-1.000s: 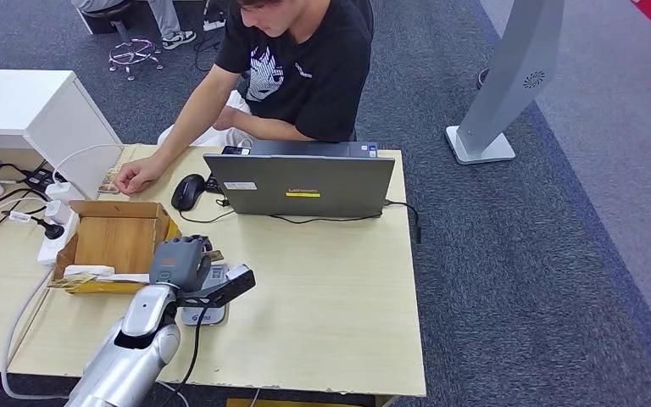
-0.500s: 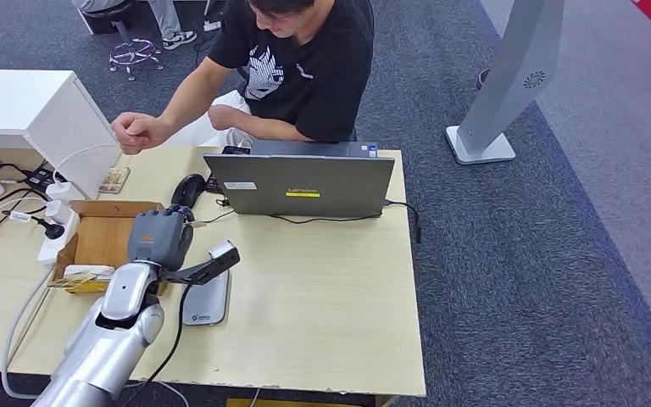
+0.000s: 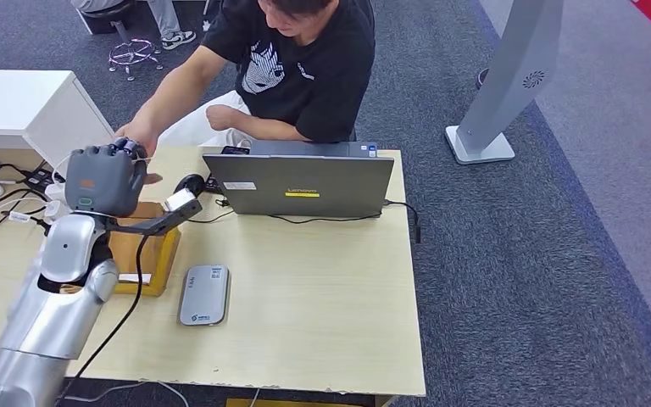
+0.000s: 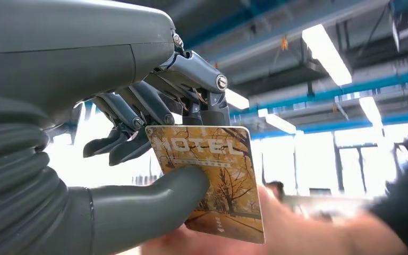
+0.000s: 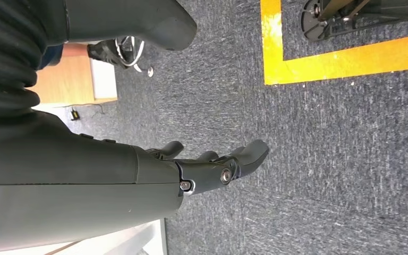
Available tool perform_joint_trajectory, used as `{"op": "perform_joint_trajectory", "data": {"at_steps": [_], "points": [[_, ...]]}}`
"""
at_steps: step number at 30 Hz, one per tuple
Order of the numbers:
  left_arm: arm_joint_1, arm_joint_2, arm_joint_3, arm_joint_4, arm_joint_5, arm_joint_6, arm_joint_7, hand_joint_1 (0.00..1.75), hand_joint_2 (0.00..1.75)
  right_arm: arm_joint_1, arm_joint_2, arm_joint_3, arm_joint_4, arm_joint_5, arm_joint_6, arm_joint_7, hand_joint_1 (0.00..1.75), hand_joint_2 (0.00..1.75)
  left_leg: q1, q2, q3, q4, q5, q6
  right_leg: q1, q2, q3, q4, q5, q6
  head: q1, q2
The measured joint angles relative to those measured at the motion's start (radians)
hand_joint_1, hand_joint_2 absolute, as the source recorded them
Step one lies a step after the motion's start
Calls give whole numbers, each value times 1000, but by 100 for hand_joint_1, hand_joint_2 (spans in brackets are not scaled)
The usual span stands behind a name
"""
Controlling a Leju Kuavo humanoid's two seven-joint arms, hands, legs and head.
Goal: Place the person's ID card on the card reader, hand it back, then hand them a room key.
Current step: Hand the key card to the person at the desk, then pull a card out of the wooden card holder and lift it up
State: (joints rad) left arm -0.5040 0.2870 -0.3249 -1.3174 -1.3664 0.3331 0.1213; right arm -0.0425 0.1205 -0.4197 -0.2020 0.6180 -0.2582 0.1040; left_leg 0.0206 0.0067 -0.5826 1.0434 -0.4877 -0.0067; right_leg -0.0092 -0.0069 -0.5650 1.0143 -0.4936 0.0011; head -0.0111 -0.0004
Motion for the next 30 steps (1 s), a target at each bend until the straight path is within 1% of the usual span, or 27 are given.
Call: {"op": "perform_joint_trajectory", "data": {"at_steps": [3, 4, 14, 19, 22, 26, 28, 30], "points": [[-28, 32, 14, -30, -15, -10, 0, 35, 175, 0, 0, -4, 0, 1, -2, 0, 0, 175, 0, 0, 0, 0, 0, 0, 0, 0, 0, 0, 0, 0, 0, 0], [-32, 37, 18, -38, -17, -8, 1, 0, 175, 0, 0, -5, 0, 2, -2, 0, 0, 175, 0, 0, 0, 0, 0, 0, 0, 0, 0, 0, 0, 0, 0, 0], [-35, 47, 35, -80, -26, 4, 5, 0, 175, 0, 0, -6, 1, 4, -1, -2, 0, 175, 0, 0, 0, 0, 0, 0, 0, 0, 0, 0, 0, 0, 0, 0], [-19, 48, 39, -98, -18, 37, 5, 0, 175, 0, 1, -10, 1, 6, -2, -6, 0, 175, 0, 0, 0, 0, 0, 0, 0, 0, 0, 0, 0, 0, 0, 0], [18, 47, 52, -121, 27, 60, -9, 0, 175, 0, 2, -19, 1, 2, -4, -6, 0, 175, 0, 0, 0, 0, 0, 0, 0, 0, 0, 0, 0, 0, 0, 0], [93, 48, 61, -185, 79, 51, -52, 0, 175, 0, 2, -36, 1, -7, -8, 0, 0, 175, 0, 0, 0, 0, 0, 0, 0, 0, 0, 0, 0, 0, 0, 0], [144, 53, 61, -238, 91, 12, -71, 0, 175, 1, 2, -48, 1, -19, -10, 0, 0, 175, 0, 0, -1, 0, 0, 0, 0, 0, 0, 0, 0, 0, 0, 0], [204, 71, 57, -304, 110, -65, -93, 0, 175, 2, 4, -67, 1, -35, -13, -4, 0, 175, 0, 1, -1, 0, 0, 0, 0, 1, -1, 0, -1, 0, 1, 0]]}}
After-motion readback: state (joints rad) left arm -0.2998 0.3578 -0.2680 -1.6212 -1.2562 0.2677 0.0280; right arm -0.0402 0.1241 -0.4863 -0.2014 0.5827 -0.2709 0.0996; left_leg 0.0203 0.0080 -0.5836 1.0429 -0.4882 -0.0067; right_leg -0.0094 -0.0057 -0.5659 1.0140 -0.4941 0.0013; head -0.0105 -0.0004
